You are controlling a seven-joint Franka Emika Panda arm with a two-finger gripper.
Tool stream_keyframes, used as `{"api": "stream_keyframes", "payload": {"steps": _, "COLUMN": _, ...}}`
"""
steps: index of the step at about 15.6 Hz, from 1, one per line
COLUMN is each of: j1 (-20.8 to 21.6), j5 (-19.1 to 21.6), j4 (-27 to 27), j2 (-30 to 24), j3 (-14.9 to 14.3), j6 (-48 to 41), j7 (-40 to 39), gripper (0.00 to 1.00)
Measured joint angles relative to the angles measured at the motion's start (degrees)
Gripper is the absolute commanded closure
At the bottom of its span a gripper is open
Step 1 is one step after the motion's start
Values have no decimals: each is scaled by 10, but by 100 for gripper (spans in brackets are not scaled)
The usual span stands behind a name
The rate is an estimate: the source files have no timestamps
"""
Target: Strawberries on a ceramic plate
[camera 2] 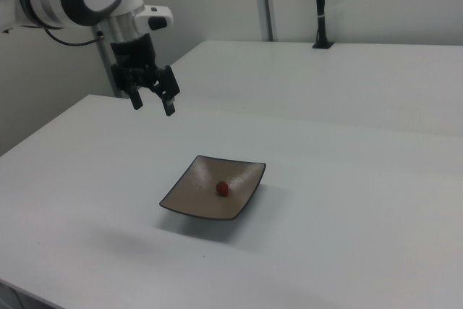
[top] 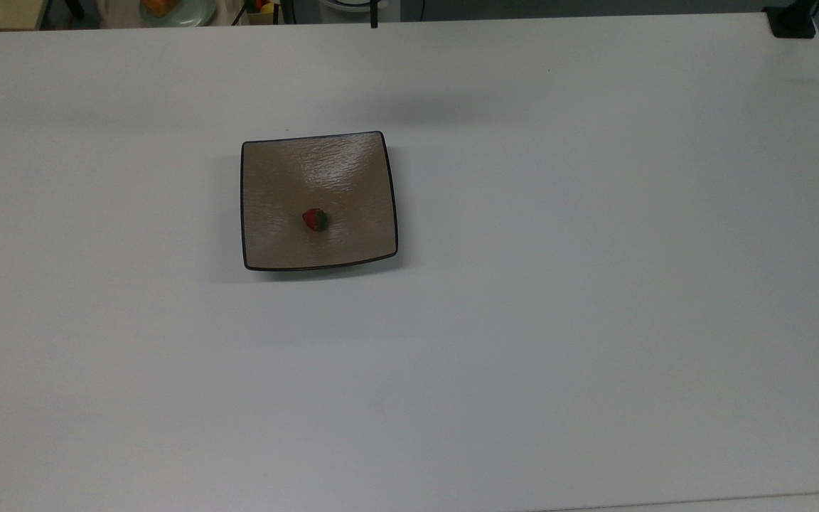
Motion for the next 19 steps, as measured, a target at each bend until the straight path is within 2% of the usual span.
{"api": "stream_keyframes", "payload": {"steps": 3, "j1": 2, "j5": 0, "j4": -1, "j2": 0, "j3": 0, "j6": 0, "j7": -6, "gripper": 0}}
{"api": "stream_keyframes", "payload": {"steps": 9, "j1": 2, "j5": 9, "j4": -1, "j2": 3, "j3": -1, "j6": 7, "j7": -70, "gripper": 0}}
{"api": "stream_keyframes", "payload": {"steps": 19, "j1": 2, "j5": 11, "j4": -2, "j2": 6, "j3": -4, "j6": 28, "j7": -81, "gripper": 0}}
